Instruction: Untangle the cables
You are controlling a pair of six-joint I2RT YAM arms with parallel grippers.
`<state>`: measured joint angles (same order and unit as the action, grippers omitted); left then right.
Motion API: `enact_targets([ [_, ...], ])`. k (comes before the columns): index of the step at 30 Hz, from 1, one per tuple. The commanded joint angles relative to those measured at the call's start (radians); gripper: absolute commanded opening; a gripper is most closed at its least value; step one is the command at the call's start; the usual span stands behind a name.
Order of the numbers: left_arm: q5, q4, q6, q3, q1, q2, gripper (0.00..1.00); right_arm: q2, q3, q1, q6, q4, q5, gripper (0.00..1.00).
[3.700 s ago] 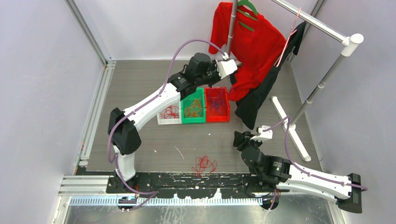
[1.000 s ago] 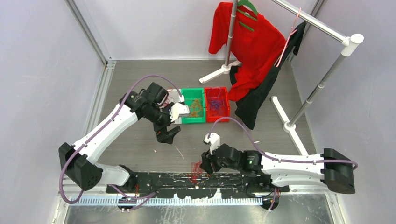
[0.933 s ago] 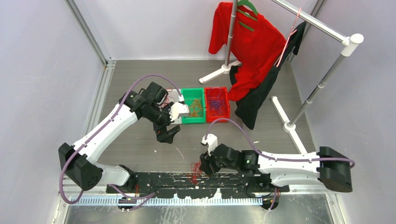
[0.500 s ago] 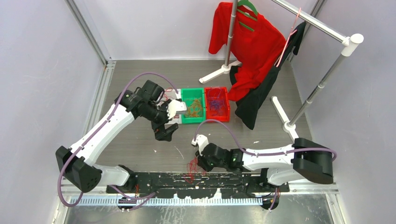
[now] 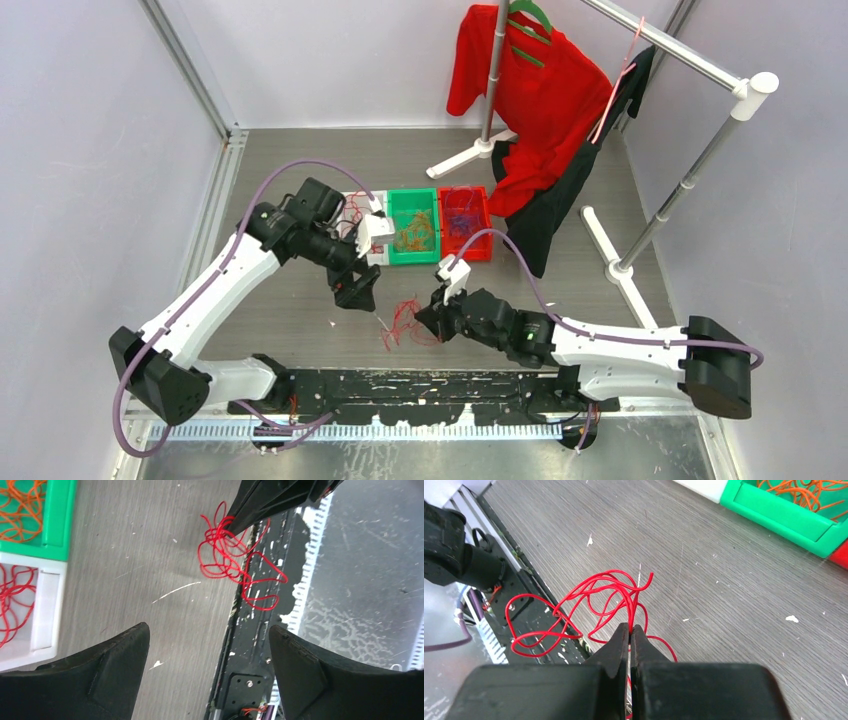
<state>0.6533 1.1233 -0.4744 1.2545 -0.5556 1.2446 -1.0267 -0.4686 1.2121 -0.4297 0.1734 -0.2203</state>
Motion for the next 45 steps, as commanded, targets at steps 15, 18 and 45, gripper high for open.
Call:
enact_targets([
  [15, 0.156, -0.231, 0.149, -0.075, 0.005, 0.053, 0.80, -0.119, -0.157, -0.046, -0.061, 0.220, 0.070, 0.01],
  [18, 0.131, -0.238, 0.122, -0.078, 0.005, 0.050, 0.64, -0.122, -0.162, -0.052, -0.075, 0.240, 0.078, 0.01],
  [45, -0.209, -0.184, -0.039, 0.166, 0.160, 0.041, 0.00, 0.135, 0.040, -0.118, -0.197, 0.162, -0.250, 0.57],
])
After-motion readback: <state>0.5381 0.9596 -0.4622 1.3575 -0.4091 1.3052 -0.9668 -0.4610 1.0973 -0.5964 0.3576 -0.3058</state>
